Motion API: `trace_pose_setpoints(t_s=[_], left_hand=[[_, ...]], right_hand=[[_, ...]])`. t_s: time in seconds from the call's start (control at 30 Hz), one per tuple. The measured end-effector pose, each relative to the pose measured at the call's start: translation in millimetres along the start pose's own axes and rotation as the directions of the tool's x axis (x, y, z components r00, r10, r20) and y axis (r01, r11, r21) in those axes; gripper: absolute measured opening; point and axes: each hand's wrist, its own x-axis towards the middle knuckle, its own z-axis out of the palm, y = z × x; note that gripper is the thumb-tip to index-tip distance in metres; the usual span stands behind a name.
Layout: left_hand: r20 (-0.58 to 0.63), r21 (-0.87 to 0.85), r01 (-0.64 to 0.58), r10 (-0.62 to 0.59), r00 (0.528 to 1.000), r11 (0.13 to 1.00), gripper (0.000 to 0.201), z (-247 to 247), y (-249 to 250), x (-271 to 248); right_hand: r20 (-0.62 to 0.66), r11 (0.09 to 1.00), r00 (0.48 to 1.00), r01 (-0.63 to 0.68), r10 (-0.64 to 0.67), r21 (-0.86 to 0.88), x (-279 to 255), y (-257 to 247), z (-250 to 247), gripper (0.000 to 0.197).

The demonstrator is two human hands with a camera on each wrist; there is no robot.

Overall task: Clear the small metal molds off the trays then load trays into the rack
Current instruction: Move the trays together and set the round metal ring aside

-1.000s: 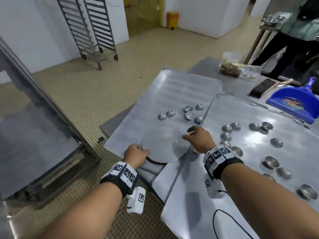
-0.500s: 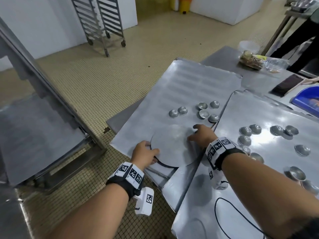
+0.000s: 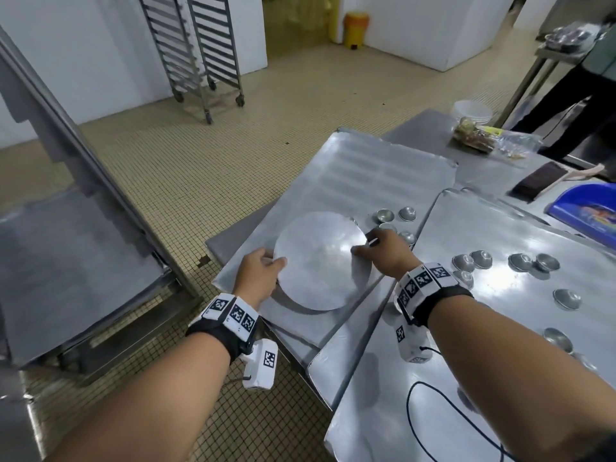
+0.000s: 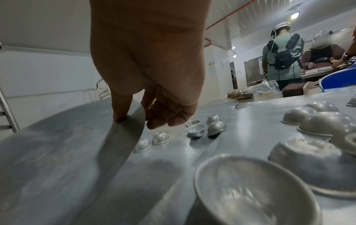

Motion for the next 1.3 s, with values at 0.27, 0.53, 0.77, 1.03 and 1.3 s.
trace_pose_setpoints(t_s=[0.27, 0.53, 0.77, 1.03, 1.3], left_hand=[[-0.094, -0.164, -0.209, 0.196, 0.976, 0.964, 0.007, -18, 45, -8], [-0.069, -0.391, -0.146, 0.129, 0.989, 0.909, 0.009, -16, 57, -37], [0.136, -0.395, -0.068, 0.132, 0.982, 0.916, 0.018, -15, 49, -46], [0.284, -0.332, -0.025, 0.125, 0.951, 0.943, 0.022, 6, 49, -64], [0.433, -0.102, -0.130, 0.162, 0.887, 0.986, 0.041, 58, 70, -101]], right_hand=[[-0.136, 0.915, 0.986, 0.146, -0.101, 0.375, -28, -28, -37, 0.021], [-0.079, 0.838, 0.993, 0.118, -0.090, 0.533, -73, -20, -53, 0.024], [-0.016, 0.772, 0.999, 0.042, -0.042, 0.634, -101, -10, -49, 0.015], [-0.010, 0.806, 0.995, 0.083, -0.096, 0.586, -125, 10, -56, 0.049], [-0.100, 0.826, 0.994, 0.082, -0.032, 0.558, -164, 53, -114, 0.039]])
